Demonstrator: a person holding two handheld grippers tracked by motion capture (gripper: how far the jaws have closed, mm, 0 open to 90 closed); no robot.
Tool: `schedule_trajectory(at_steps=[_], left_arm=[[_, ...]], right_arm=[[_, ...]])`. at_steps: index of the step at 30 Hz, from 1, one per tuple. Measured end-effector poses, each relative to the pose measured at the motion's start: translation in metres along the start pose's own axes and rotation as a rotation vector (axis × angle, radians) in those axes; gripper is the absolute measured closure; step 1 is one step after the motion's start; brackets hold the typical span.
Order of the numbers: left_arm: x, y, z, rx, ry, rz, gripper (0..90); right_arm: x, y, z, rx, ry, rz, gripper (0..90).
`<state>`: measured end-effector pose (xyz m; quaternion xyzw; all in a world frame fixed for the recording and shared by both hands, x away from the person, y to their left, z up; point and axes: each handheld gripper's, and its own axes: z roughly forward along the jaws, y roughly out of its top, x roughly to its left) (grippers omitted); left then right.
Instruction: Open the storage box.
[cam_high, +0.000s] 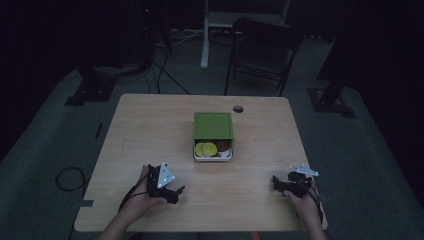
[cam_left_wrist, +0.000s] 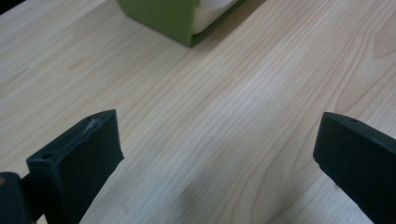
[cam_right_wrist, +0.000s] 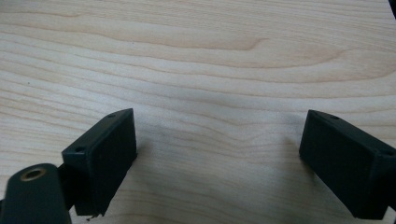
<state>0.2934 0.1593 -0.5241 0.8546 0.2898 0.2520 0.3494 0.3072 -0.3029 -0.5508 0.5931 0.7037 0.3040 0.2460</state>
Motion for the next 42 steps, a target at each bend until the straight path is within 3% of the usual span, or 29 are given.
schedule_trajectory(at_steps=[1,15,25,42], left_arm=[[-0.003,0.003,0.003,0.002,0.003,0.024,1.1],[-0.024,0.023,0.015,-0.056,0.02,0.12,1.1],[-0.041,0.037,0.025,-0.054,0.027,0.24,1.1],[-0.062,0.06,0.048,-0.115,0.012,0.342,1.1]], right_arm=[[0.0,0.0,0.0,0.0,0.0,0.0,10.6],[0.0,0.0,0.0,0.0,0.0,-0.001,10.7],[0.0,0.0,0.0,0.0,0.001,0.0,10.8],[0.0,0.0,0.0,0.0,0.001,0.0,10.9]])
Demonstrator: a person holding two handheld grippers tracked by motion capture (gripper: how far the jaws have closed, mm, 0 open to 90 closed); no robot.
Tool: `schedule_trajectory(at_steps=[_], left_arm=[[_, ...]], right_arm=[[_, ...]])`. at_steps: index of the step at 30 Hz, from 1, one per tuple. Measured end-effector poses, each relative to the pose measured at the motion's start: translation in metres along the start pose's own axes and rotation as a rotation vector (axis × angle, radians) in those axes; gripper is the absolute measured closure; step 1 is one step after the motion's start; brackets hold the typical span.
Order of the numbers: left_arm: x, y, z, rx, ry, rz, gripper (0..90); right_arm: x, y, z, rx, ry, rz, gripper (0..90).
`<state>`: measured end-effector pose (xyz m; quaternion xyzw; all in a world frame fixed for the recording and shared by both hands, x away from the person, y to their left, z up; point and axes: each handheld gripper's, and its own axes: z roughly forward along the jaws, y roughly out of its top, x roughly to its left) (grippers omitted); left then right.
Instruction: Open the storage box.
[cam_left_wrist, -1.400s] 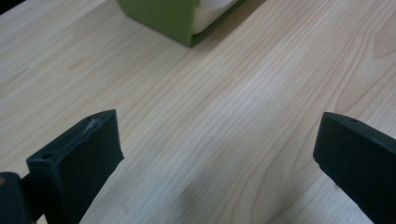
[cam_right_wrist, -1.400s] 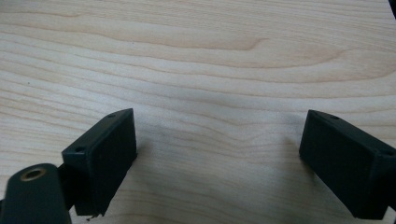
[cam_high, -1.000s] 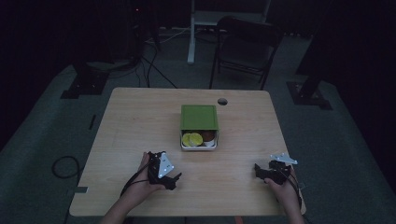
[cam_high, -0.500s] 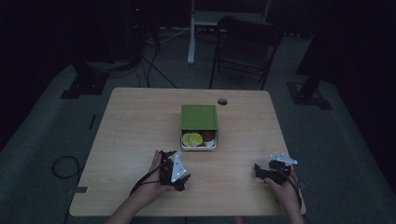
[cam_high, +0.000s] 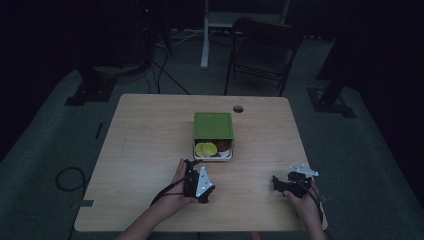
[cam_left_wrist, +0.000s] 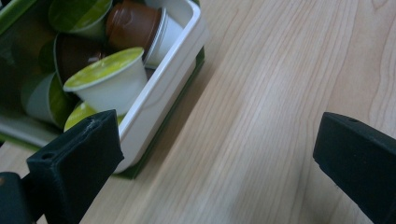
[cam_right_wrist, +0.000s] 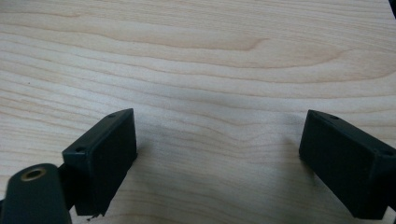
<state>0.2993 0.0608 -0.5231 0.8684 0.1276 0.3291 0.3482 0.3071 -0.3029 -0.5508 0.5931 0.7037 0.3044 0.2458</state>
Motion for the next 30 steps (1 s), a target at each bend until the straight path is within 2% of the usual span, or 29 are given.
schedule_trajectory(at_steps=[2,7,10,12,14,17,19,22,26,30], left_arm=[[0.0,0.002,0.003,0.001,-0.003,-0.002,1.2],[-0.001,0.008,0.01,-0.001,0.005,0.039,1.2],[-0.002,0.011,0.014,-0.005,0.029,0.072,1.7],[-0.002,0.013,0.017,-0.008,0.044,0.093,5.0],[-0.004,0.015,0.019,-0.004,0.061,0.138,5.1],[-0.005,0.019,0.023,-0.026,0.048,0.125,5.7],[-0.005,0.021,0.026,-0.025,0.05,0.142,5.7],[-0.005,0.023,0.03,-0.03,0.04,0.141,6.2],[-0.005,0.025,0.035,-0.054,0.044,0.149,14.9],[-0.005,0.026,0.041,-0.055,0.058,0.185,20.9]], right_arm=[[0.0,0.0,0.0,-0.001,0.005,-0.005,11.0],[0.0,0.0,0.0,-0.002,0.006,-0.007,11.0],[0.0,0.0,0.0,-0.002,0.006,-0.007,11.0],[0.0,0.0,0.0,-0.002,0.006,-0.007,11.0],[0.0,0.0,0.0,-0.002,0.005,-0.007,11.0],[0.0,0.0,0.0,-0.002,0.006,-0.007,11.0],[0.0,0.0,0.0,-0.002,0.006,-0.007,11.0],[0.0,0.0,0.0,-0.002,0.005,-0.007,11.0],[0.0,0.0,0.0,-0.002,0.006,-0.007,11.0],[0.0,0.0,0.0,-0.002,0.006,-0.007,11.0]])
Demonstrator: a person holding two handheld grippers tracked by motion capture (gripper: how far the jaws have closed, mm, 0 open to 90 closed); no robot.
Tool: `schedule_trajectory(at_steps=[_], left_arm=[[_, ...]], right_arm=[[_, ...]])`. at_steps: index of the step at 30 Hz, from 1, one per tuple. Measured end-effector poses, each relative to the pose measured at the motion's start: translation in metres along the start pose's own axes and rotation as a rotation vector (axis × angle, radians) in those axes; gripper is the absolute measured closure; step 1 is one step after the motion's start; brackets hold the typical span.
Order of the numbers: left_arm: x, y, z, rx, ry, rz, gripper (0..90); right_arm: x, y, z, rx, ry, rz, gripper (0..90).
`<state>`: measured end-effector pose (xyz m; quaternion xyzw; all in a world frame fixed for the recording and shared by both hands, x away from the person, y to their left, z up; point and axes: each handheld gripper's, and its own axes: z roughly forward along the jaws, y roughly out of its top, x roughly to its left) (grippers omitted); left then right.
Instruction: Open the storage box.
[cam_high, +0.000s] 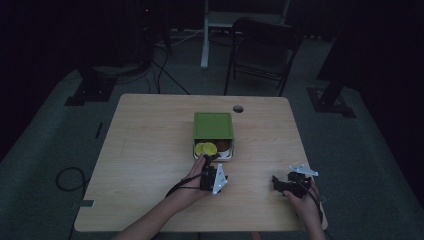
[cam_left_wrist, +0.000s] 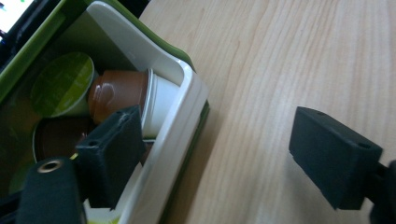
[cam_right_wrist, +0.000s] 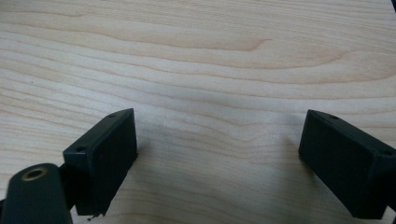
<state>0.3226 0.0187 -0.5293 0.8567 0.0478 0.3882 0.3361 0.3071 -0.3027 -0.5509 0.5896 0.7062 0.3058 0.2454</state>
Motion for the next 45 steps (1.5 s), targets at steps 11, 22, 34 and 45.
schedule_trajectory(at_steps=[11,22,34,45], left_arm=[[0.002,0.003,0.011,0.029,0.03,0.044,37.8],[-0.001,0.002,0.021,0.063,0.066,0.128,44.4],[-0.004,0.005,0.026,0.081,0.112,0.202,51.3],[-0.005,0.003,0.027,0.073,0.173,0.289,67.3]], right_arm=[[0.0,0.0,0.0,-0.002,0.005,-0.004,12.2],[0.0,0.0,0.0,-0.002,0.005,-0.004,12.2],[0.0,0.0,0.0,-0.002,0.005,-0.004,12.2],[0.0,0.0,0.0,-0.002,0.005,-0.004,12.3]])
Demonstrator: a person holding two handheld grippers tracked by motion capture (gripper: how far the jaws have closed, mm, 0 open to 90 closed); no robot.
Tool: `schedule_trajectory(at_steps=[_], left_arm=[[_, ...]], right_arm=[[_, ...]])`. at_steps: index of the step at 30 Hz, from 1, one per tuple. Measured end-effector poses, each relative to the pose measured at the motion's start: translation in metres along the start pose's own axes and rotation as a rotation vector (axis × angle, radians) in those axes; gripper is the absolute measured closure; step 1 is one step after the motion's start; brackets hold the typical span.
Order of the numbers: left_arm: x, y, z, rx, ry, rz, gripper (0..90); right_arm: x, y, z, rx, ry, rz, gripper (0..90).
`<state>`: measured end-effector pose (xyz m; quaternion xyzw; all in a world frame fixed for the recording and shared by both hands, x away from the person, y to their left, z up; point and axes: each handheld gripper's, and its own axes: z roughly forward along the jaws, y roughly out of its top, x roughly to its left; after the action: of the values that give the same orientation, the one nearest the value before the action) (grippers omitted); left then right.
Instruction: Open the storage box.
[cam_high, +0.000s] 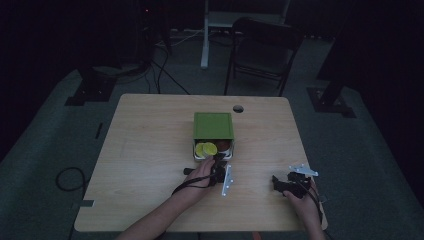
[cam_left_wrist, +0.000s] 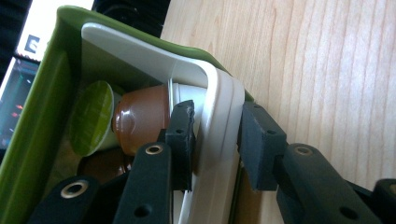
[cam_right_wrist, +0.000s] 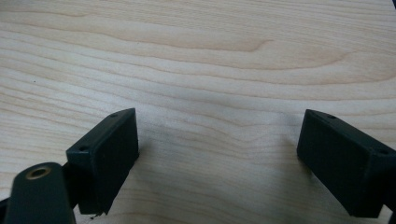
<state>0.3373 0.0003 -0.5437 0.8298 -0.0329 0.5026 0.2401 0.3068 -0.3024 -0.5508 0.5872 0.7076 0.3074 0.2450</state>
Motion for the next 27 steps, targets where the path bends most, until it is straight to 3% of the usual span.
schedule_trajectory(at_steps=[4,9,27], left_arm=[[0.0,0.001,-0.001,0.004,0.001,0.042,68.4],[0.002,0.002,-0.002,0.011,-0.01,0.067,69.5],[-0.003,0.006,-0.011,-0.007,-0.02,0.098,71.0]], right_arm=[[0.0,0.0,0.0,0.0,0.0,0.0,12.2],[0.0,0.0,0.0,0.0,0.0,0.0,12.2],[0.0,0.0,0.0,0.0,0.0,0.0,12.3]])
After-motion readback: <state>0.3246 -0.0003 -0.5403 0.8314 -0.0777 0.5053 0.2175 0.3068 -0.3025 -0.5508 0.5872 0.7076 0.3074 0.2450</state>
